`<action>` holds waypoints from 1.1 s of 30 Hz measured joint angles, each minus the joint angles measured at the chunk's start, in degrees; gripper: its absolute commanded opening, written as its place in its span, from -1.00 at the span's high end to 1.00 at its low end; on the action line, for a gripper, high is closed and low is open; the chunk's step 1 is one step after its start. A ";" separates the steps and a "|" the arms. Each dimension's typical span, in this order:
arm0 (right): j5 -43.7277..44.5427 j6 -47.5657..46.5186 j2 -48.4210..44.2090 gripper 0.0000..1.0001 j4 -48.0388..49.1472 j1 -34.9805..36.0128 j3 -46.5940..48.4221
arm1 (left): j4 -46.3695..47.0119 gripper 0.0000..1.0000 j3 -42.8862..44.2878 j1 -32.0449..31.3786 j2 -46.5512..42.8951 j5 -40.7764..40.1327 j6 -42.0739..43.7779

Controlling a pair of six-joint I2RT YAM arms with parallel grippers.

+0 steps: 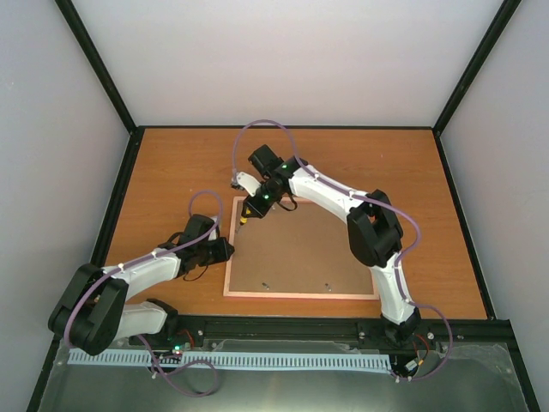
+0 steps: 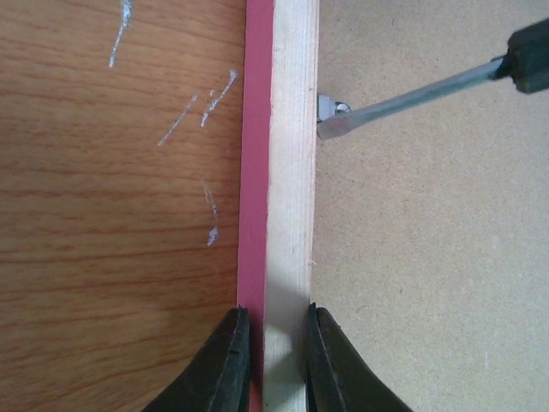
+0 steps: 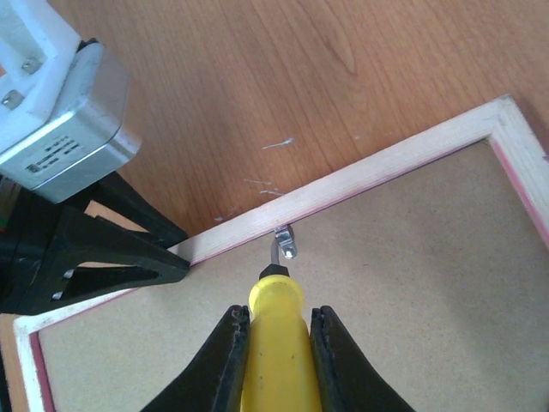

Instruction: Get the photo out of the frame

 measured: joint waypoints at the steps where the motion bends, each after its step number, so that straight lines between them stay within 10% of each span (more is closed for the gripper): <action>1: 1.16 0.81 -0.02 0.95 -0.22 0.13 0.24 | 0.13 0.98 -0.02 0.00 0.00 -0.02 0.02; 11: 17.42 3.58 -13.00 0.94 1.22 -0.74 -4.37 | 0.42 0.96 -0.09 0.00 0.00 -0.13 0.02; 20: 12.63 -2.71 -29.57 0.95 3.80 -1.86 -23.50 | -3.39 -0.02 3.98 0.00 -0.59 -0.24 2.32; 33: -10.80 -8.24 -46.01 0.94 8.11 -21.35 -46.47 | 1.86 0.09 15.23 -1.18 -9.16 10.23 14.91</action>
